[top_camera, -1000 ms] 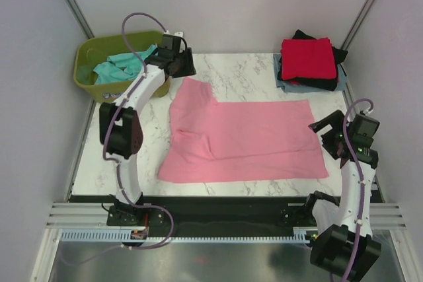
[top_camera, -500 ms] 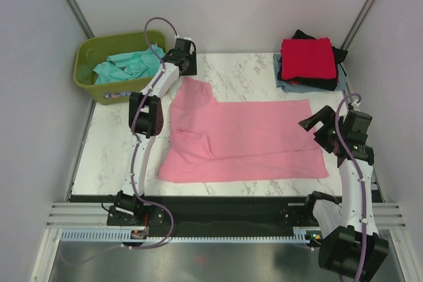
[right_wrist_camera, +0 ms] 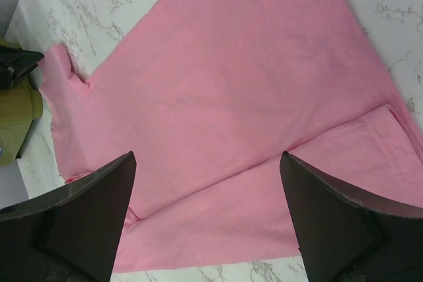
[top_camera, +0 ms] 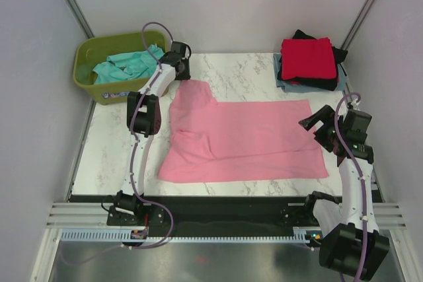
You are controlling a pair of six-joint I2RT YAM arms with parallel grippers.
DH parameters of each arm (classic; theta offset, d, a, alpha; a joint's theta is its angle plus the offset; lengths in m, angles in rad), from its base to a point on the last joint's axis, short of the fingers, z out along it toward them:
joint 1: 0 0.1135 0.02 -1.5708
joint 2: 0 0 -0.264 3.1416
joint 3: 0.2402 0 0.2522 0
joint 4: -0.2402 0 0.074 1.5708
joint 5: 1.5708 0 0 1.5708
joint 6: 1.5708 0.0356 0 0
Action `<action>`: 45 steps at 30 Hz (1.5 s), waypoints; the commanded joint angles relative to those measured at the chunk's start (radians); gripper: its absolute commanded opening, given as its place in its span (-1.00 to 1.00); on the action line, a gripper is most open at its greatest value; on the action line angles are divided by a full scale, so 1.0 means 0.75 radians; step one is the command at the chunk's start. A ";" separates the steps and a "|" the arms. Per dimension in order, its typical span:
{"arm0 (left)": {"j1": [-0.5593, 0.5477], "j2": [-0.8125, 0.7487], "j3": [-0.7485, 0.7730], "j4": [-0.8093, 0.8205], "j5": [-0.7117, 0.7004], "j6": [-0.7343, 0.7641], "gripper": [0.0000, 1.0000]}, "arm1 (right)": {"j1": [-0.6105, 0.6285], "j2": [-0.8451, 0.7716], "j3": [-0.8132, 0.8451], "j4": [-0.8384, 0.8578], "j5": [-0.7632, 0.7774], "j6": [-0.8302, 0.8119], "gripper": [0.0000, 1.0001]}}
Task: Fold and stack the t-shirts
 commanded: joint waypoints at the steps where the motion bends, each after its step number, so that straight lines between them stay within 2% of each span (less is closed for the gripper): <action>1: -0.009 0.002 0.018 -0.009 0.123 0.030 -0.31 | 0.007 0.006 -0.007 0.076 0.009 -0.027 0.96; 3: -0.007 0.004 0.020 0.005 0.154 0.034 -0.52 | 0.007 0.032 0.001 0.090 0.013 -0.021 0.96; 4: -0.009 0.004 0.020 0.007 0.154 0.032 -0.72 | 0.007 0.039 0.007 0.096 0.022 -0.009 0.96; 9: -0.015 -0.057 0.000 0.009 0.211 -0.011 -0.94 | 0.027 0.085 0.042 0.268 0.095 0.085 0.96; 10: -0.015 -0.097 -0.005 0.009 0.231 -0.021 -0.96 | 0.027 0.173 0.072 0.317 0.107 0.134 0.93; 13: -0.021 -0.179 -0.037 0.007 0.347 -0.074 -0.96 | 0.027 0.381 0.209 0.391 0.124 0.157 0.73; 16: -0.041 -0.329 -0.113 0.011 0.395 -0.107 -0.96 | 0.023 0.690 0.448 0.387 0.193 0.124 0.61; 19: -0.062 -0.456 -0.186 0.024 0.428 -0.132 -0.96 | 0.025 0.878 0.537 0.395 0.271 0.089 0.40; 22: -0.078 -0.542 -0.215 0.026 0.473 -0.128 -0.96 | 0.039 1.036 0.641 0.417 0.312 0.028 0.30; 27: -0.115 -0.668 -0.309 0.026 0.455 -0.095 -0.96 | 0.080 1.204 0.731 0.395 0.351 -0.054 0.28; 34: -0.137 -0.908 -0.611 0.058 0.467 -0.124 -0.95 | 0.099 1.421 0.909 0.356 0.433 -0.123 0.28; 39: -0.148 -1.030 -0.745 0.058 0.455 -0.089 -0.95 | 0.123 1.513 0.956 0.356 0.443 -0.132 0.26; 45: -0.148 -1.065 -0.839 0.060 0.405 -0.050 -0.95 | 0.156 1.554 0.950 0.364 0.451 -0.138 0.17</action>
